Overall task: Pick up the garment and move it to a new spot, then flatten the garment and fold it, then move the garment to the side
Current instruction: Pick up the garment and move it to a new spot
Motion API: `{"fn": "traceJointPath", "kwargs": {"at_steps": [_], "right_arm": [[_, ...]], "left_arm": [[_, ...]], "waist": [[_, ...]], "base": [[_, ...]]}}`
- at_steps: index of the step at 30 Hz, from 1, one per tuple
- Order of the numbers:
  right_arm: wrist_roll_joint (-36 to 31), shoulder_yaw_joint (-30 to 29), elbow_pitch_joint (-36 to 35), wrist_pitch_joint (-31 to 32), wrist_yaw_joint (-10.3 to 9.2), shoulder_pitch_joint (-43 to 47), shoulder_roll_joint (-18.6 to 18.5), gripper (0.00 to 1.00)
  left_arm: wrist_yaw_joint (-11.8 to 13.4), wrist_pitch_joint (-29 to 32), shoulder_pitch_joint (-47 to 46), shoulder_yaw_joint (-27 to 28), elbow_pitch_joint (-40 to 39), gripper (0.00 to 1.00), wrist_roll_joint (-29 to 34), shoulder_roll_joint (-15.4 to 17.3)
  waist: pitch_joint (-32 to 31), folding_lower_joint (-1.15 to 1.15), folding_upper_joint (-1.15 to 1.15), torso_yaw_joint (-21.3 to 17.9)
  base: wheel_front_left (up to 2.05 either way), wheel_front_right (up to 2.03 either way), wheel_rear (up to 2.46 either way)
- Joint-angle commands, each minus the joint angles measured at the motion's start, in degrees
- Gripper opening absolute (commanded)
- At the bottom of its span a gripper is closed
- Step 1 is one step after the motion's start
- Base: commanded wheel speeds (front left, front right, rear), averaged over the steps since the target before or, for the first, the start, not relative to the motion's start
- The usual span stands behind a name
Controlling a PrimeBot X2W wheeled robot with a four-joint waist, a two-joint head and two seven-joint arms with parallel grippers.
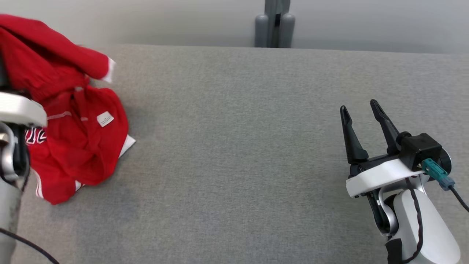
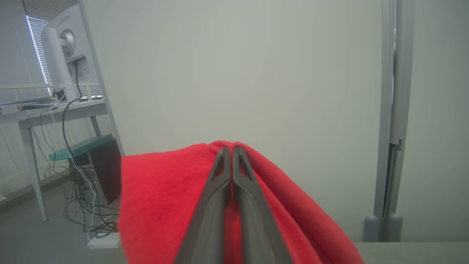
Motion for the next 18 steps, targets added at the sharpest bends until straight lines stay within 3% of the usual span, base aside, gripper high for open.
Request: {"fn": "traceJointPath", "kwargs": {"at_steps": [1,10,18], "right_arm": [[-0.1,-0.1,-0.6,-0.4,0.03,0.8,-0.4,1.0],[1.3,-0.6,-4.1,-0.2,0.03,2.8,-0.4,1.0],[3.1,-0.4,-5.9,-0.2,0.03,3.4,-0.4,1.0]], "left_arm": [[0.7,0.5,1.4,-0.2,-2.1,0.0,0.3,0.2],[5.4,7.7,14.0,-3.2,-22.8,0.0,1.0,-0.8],[5.0,10.9,16.0,-8.8,-26.5,0.0,1.2,-3.9]], "waist": [[-1.3,0.0,0.0,-1.6],[-2.1,0.0,0.0,-9.0],[-0.1,0.0,0.0,-18.0]], "base": [[0.0,0.0,0.0],[0.0,0.0,0.0],[0.0,0.0,0.0]]}}
